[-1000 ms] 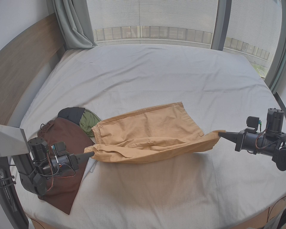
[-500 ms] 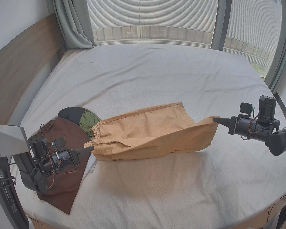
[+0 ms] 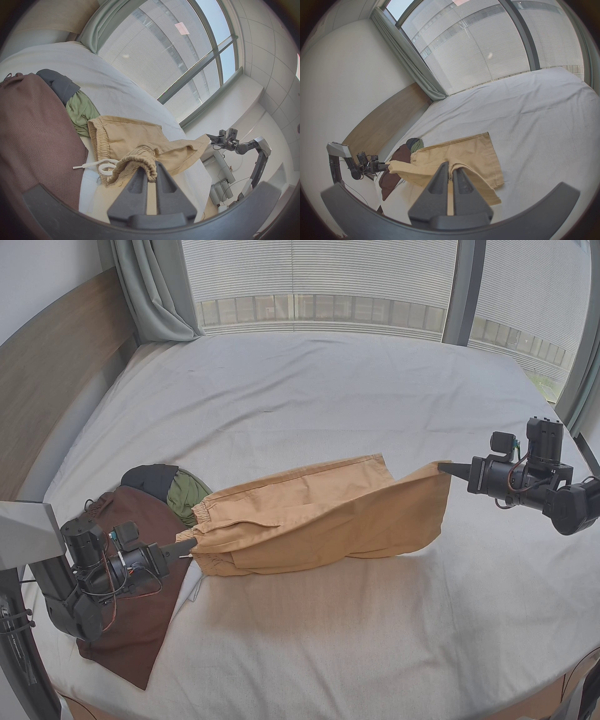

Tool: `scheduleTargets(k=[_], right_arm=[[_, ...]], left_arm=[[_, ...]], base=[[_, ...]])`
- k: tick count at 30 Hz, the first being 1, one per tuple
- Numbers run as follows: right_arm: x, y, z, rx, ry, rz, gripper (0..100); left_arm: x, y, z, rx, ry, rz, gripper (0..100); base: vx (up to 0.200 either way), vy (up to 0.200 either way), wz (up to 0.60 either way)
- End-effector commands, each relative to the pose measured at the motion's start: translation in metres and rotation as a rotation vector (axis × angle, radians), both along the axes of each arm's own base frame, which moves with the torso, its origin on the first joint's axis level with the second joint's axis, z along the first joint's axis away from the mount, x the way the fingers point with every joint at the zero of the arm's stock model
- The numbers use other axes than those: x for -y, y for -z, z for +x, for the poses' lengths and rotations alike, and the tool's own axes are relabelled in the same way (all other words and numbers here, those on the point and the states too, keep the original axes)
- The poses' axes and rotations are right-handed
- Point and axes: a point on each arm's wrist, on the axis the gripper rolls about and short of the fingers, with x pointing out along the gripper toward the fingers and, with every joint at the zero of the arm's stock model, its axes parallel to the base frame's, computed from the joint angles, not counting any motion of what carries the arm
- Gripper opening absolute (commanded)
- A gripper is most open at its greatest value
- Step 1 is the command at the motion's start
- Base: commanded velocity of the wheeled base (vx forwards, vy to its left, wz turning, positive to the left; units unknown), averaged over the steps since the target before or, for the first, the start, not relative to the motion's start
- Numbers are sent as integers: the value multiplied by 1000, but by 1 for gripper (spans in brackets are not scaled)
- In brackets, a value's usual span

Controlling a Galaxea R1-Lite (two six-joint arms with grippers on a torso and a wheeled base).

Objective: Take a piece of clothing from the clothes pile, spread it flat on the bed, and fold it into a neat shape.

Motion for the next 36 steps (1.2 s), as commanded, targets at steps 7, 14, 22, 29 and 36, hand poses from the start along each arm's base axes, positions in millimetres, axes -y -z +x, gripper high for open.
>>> scheduleTargets(k=[7,14,22,29,36], right_arm=[[-2,-3,30,-11,6,-2,0],[-3,-8,54,-6,20,-5,0],[-6,-6,79,-39,24,-8,0],[-9,5,96,-73,44,-19,0],[-16,8,107,-81,47,18,0]], left_arm=[[7,-5,11,-7,-50,-51,0],[11,-13,18,-11,-62,-106,0],[11,-12,33,-5,-145,-140,0],[11,-2,43,-13,-172,-138,0],[12,2,49,-28,-179,-160,0]], base=[[0,0,0],[0,0,0],[0,0,0],[0,0,0],[0,0,0]])
